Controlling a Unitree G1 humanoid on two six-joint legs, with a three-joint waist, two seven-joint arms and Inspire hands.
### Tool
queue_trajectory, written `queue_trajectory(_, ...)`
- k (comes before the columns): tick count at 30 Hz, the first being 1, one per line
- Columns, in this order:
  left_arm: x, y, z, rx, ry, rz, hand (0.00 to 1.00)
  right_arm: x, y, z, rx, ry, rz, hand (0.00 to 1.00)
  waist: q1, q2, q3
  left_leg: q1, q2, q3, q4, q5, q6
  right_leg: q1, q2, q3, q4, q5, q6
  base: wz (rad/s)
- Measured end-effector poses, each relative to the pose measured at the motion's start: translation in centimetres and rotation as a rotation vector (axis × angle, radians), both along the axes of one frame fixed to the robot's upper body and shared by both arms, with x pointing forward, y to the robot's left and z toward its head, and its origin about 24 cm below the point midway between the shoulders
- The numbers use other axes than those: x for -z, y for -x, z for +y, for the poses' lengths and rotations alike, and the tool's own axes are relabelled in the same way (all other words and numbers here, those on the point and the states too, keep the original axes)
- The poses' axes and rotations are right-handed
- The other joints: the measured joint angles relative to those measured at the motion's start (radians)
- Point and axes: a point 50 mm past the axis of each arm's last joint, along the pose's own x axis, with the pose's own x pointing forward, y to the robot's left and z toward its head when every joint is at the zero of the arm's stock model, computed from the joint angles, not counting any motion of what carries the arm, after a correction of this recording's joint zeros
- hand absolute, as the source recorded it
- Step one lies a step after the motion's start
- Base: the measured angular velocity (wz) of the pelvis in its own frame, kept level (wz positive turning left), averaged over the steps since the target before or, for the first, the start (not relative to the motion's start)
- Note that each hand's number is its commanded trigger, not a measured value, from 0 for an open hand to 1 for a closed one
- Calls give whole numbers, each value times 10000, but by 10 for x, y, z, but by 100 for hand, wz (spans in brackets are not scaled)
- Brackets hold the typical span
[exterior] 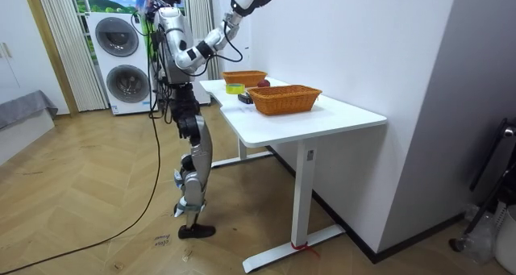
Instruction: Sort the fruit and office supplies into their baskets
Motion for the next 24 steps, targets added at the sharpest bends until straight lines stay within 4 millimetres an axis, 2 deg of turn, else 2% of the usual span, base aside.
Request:
queue_trajectory(6,0,-1,-1,185,34,41,0,2,-14,18,-1468,717,925,0,84,11,-1,-20,3,-11,59,5,-4,2,-6,-72,-6,4,-5,2)
queue_trajectory(10,0,-7,0,240,70,-104,0,7,-20,27,-2336,1083,1652,0,288,-1,-3,-59,-2,-12,73,5,-3,-19,-12,-97,-23,5,-3,0)
queue_trajectory(24,0,-16,1,675,153,-429,0,16,-31,43,-4643,1975,3139,0,535,23,-7,-101,14,-22,118,4,-4,-5,-21,-201,-27,10,-8,0)
